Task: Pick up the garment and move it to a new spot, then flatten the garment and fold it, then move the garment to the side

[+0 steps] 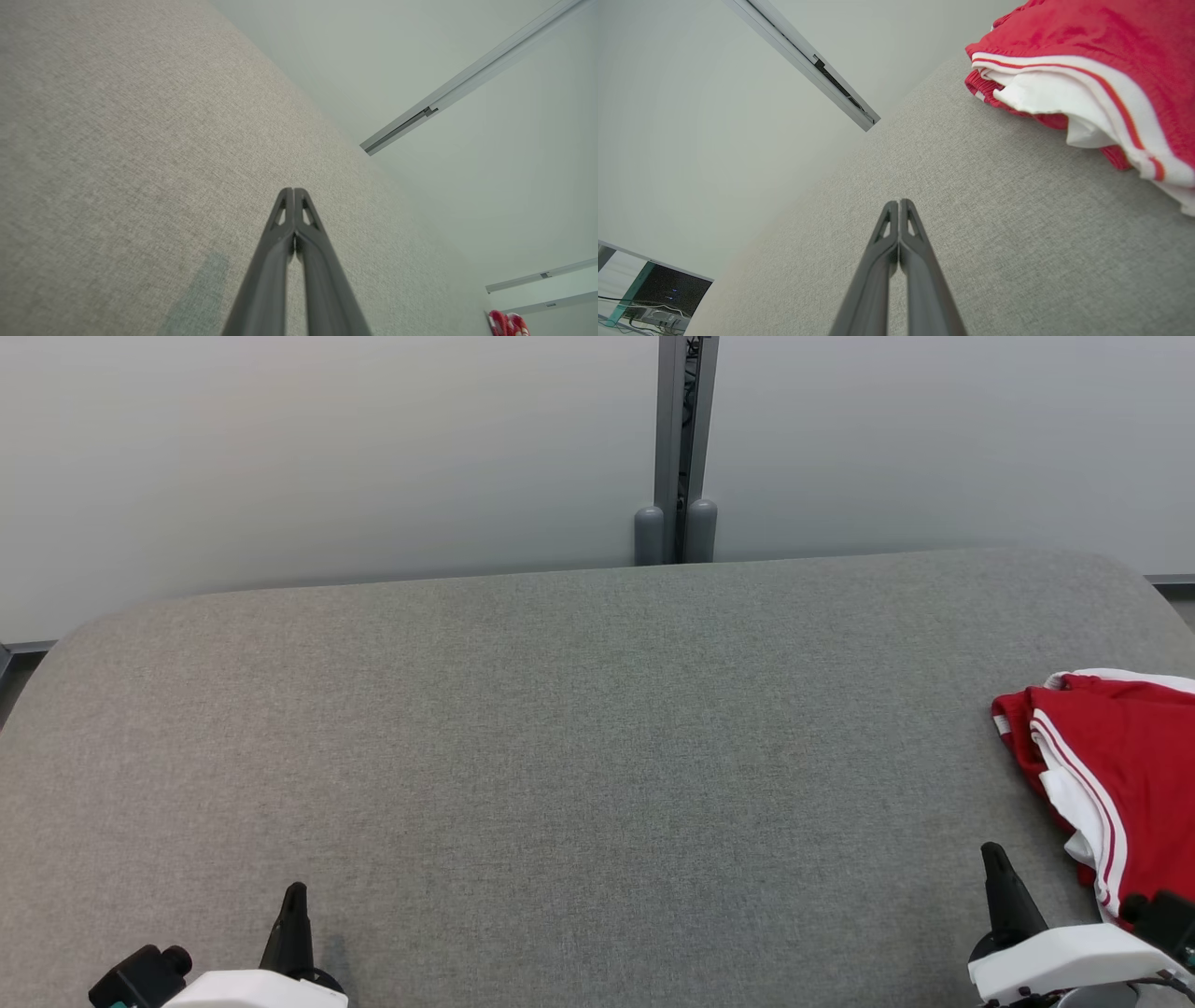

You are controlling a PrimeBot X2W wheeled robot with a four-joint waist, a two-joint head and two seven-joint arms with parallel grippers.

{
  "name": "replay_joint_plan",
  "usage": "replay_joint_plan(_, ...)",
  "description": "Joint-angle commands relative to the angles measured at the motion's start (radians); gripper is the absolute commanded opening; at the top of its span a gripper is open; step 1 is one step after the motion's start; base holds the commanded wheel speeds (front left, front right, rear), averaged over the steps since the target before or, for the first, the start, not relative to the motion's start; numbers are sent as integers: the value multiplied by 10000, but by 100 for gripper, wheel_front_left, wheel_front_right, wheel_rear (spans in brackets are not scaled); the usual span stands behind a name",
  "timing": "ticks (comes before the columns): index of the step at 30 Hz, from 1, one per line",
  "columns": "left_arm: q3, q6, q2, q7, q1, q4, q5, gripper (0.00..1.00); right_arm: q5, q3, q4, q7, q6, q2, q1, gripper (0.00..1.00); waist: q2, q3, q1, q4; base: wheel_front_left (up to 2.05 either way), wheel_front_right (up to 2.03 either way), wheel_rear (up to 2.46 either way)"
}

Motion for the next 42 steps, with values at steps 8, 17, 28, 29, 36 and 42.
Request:
replay_joint_plan(8, 182, -210, 73, 273, -388, -339, -1085, 0, 1240, -129, -398, 303, 1, -103, -268, 0, -1, 10, 0, 16, 0, 0, 0)
replay_joint_plan(17, 313, -345, 82, 537, -501, -542, -2084, 0, 2373, -232, -652, 582, 1, -118, -284, 0, -1, 21, 0, 35, 0, 0, 0)
replay_joint_plan(28, 449, -492, 93, 812, -603, -741, -3105, 0, 3525, -333, -906, 857, 1, -132, -288, 0, -1, 34, 0, 56, 0, 0, 0)
replay_joint_plan(29, 462, -502, 93, 828, -613, -759, -3198, 0, 3633, -342, -931, 884, 1, -134, -289, 0, -1, 35, 0, 58, 0, 0, 0)
replay_joint_plan(36, 546, -592, 99, 1006, -710, -895, -3857, 0, 4369, -396, -1081, 1065, 1, -143, -302, 0, -1, 44, 0, 72, 0, 0, 0)
replay_joint_plan(42, 615, -670, 104, 1148, -763, -996, -4382, 0, 4966, -447, -1221, 1199, 2, -152, -316, 0, -1, 52, 0, 84, 0, 0, 0)
